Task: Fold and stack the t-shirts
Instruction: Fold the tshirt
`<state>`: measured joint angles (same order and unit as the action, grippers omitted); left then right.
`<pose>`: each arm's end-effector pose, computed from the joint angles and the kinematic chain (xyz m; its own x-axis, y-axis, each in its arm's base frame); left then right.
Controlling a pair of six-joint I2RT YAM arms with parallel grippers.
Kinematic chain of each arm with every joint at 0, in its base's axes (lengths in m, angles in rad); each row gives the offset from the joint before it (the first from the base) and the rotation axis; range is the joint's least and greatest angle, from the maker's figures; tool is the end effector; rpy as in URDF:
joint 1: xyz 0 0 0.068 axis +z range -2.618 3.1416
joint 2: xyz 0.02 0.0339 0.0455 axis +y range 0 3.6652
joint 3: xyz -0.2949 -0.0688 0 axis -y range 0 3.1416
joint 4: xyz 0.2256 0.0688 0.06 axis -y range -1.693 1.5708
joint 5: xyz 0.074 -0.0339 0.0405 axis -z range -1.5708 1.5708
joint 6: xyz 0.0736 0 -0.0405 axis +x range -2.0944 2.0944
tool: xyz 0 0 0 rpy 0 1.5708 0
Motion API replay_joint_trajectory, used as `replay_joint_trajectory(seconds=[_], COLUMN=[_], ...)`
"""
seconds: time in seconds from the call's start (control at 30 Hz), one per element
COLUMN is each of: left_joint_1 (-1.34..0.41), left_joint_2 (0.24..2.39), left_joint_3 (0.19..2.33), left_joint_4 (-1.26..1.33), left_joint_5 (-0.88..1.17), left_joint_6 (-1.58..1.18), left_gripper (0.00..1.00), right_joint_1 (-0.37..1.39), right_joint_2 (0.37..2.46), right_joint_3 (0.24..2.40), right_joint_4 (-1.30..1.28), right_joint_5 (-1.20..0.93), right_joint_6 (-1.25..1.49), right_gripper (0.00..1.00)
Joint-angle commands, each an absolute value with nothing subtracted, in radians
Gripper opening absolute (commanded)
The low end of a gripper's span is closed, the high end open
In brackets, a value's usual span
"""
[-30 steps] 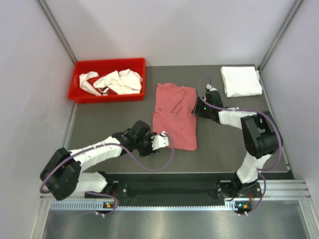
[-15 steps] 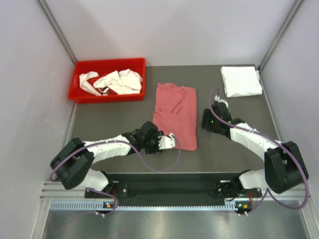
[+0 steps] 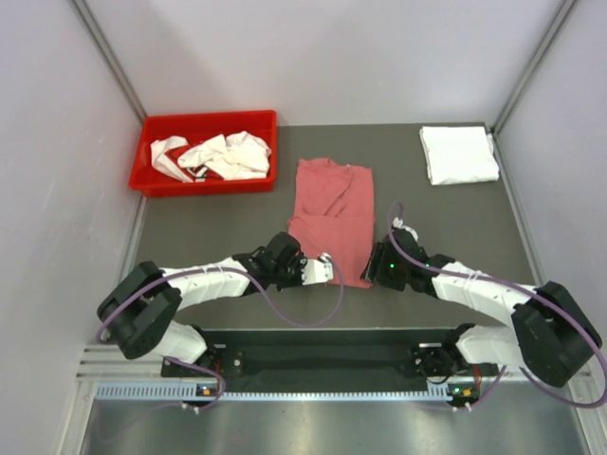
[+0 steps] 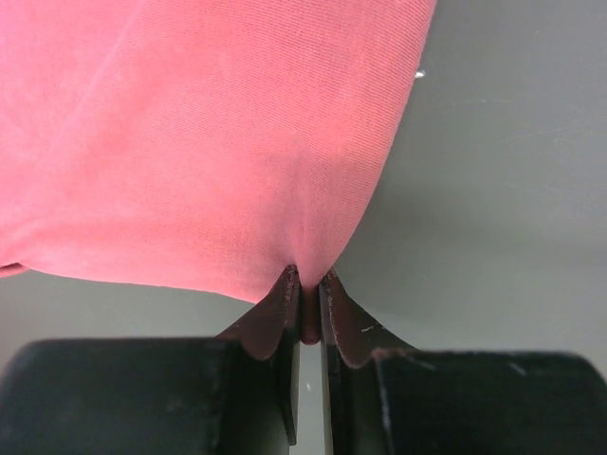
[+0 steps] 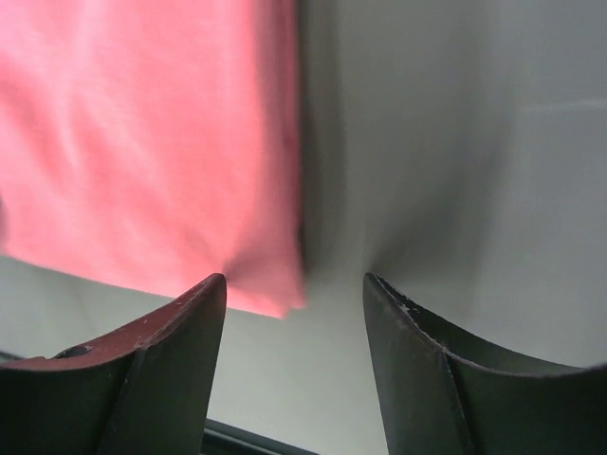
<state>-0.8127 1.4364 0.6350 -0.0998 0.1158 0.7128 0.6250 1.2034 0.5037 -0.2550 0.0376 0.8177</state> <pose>0.1807 -0.2032 0.1701 0.0961 0.8433 -0.5288 0.9355 0.1049 0.3374 0.1724 0.1210 0.1689 -0.8664 0.2739 -0.4176 0.0951 0.9113 0.4006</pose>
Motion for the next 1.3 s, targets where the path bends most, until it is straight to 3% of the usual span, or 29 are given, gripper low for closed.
replay_joint_trajectory(seconds=[0.0, 0.07, 0.1, 0.13, 0.17, 0.27, 0.5, 0.63, 0.77, 1.0, 1.27], left_joint_1=[-0.816, -0.816, -0.816, -0.815, -0.815, -0.816, -0.819, -0.827, -0.825, -0.755, -0.474], left_joint_2=[1.399, 1.396, 1.390, 1.385, 1.365, 1.318, 1.114, 1.043, 0.993, 1.109, 1.441], left_joint_3=[0.614, 0.614, 0.621, 0.624, 0.627, 0.615, 0.736, 0.853, 0.995, 1.061, 1.294], left_joint_4=[-0.152, -0.162, -0.176, -0.193, -0.234, -0.300, -0.728, -0.969, -1.016, -0.862, -0.747], left_joint_5=[0.155, 0.160, 0.161, 0.163, 0.169, 0.176, 0.328, 0.301, 0.198, 0.035, 0.121], left_joint_6=[0.684, 0.669, 0.663, 0.657, 0.655, 0.663, 0.646, 0.615, 0.560, 0.551, 0.557], left_gripper=[0.00, 0.00, 0.00, 0.00, 0.00, 0.00, 0.00, 0.00, 0.00, 0.00, 0.00], right_joint_1=[0.656, 0.663, 0.663, 0.663, 0.664, 0.664, 0.716, 0.758, 0.756, 0.588, 0.368], right_joint_2=[1.256, 1.287, 1.290, 1.289, 1.272, 1.205, 1.052, 0.951, 0.900, 1.124, 1.446], right_joint_3=[0.483, 0.485, 0.486, 0.486, 0.485, 0.476, 0.535, 0.606, 0.692, 0.940, 1.160], right_joint_4=[-0.138, -0.123, -0.121, -0.126, -0.136, -0.199, -0.463, -0.658, -0.721, -0.716, -0.552], right_joint_5=[0.012, 0.005, 0.005, -0.020, -0.028, -0.055, -0.163, -0.230, -0.244, -0.241, -0.279], right_joint_6=[0.887, 0.896, 0.899, 0.899, 0.899, 0.896, 0.881, 0.867, 0.853, 0.640, 0.549], right_gripper=[0.58, 0.46, 0.25, 0.17, 0.02, 0.00, 0.00, 0.00, 0.00, 0.00, 0.00])
